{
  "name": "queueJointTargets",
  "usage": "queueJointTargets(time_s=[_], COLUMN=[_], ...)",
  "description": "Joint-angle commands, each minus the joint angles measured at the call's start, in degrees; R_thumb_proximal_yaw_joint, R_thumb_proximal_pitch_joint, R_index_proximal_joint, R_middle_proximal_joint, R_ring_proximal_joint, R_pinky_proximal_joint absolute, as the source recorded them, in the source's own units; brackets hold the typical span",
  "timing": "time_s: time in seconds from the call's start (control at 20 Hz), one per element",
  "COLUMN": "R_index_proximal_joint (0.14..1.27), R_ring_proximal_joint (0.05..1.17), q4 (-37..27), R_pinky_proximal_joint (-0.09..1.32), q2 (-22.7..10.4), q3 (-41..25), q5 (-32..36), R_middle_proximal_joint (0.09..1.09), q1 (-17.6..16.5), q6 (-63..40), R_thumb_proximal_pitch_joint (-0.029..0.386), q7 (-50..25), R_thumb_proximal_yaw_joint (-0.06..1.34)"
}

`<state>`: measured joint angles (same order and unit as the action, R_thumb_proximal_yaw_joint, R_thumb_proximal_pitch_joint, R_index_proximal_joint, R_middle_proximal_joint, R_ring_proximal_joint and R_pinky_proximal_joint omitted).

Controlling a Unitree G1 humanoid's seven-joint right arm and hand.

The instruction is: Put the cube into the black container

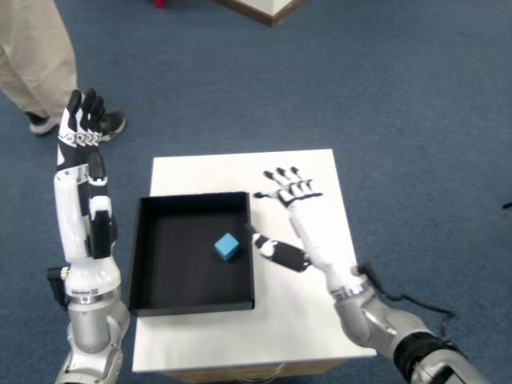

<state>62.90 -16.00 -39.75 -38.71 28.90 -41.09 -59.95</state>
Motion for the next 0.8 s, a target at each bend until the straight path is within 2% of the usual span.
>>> queueJointTargets(time_s=[0.05, 0.25, 0.35, 0.5, 0.6, 0.8], R_index_proximal_joint=[0.57, 0.58, 0.59, 0.58, 0.57, 0.55], R_ring_proximal_joint=[0.28, 0.31, 0.33, 0.32, 0.33, 0.34], q4=[-0.31, 4.21, 7.27, 10.63, 12.35, 15.32], R_pinky_proximal_joint=[0.18, 0.26, 0.28, 0.27, 0.27, 0.25], q2=[-2.28, -3.07, -1.66, -0.04, 0.16, 0.65], q3=[3.31, 6.35, 8.80, 11.61, 12.61, 14.01], q5=[4.04, 9.04, 14.08, 20.77, 23.35, 26.87], R_middle_proximal_joint=[0.30, 0.32, 0.34, 0.34, 0.35, 0.36], q1=[2.23, 1.83, 1.48, 1.28, 1.80, 1.86], q6=[-6.46, -13.94, -19.65, -27.22, -29.70, -31.67], R_thumb_proximal_pitch_joint=[0.104, 0.115, 0.131, 0.197, 0.245, 0.279], q7=[-4.87, -5.28, -3.16, 2.17, 5.21, 9.83], R_thumb_proximal_yaw_joint=[0.62, 0.66, 0.65, 0.57, 0.60, 0.60])
